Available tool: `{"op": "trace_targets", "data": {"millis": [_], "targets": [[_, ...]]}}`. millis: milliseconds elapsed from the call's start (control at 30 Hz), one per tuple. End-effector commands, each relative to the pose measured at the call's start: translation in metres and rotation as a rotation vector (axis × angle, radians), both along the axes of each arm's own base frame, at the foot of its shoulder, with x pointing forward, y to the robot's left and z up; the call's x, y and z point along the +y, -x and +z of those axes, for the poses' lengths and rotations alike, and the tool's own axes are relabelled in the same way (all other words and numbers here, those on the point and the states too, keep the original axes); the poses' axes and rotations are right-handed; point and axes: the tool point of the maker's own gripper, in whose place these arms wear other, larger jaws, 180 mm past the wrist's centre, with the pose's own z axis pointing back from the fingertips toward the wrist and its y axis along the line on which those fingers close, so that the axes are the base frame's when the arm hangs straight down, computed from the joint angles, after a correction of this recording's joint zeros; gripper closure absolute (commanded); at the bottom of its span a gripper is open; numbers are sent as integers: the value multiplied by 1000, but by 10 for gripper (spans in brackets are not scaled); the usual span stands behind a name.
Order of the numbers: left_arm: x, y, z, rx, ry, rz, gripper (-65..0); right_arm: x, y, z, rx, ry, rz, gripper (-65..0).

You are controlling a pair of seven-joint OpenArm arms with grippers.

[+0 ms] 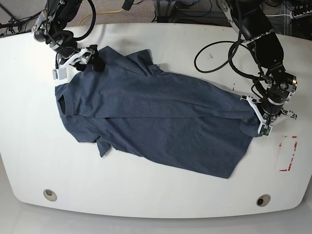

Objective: Fold the T-shirt properly
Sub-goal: 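Pull the shirt with both grippers away from the table center to smooth it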

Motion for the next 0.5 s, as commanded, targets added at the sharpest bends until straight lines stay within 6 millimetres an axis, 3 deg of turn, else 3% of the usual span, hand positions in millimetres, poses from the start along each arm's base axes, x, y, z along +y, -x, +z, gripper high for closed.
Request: {"op": "trace_targets", "data": {"millis": [0, 133, 200, 467], "targets": [[0, -8, 18, -62, 8, -5, 0, -2, 7, -14, 79, 26, 8, -507], [-6, -8, 18, -82, 63, -22, 0, -2, -6, -13, 50, 5, -15, -503], [-6, -7, 17, -80, 68, -24, 0, -2, -9, -13, 44, 3, -17, -466], [-8, -2, 14, -81, 98, -35, 0, -3, -13, -13, 45, 9, -13, 0]]}}
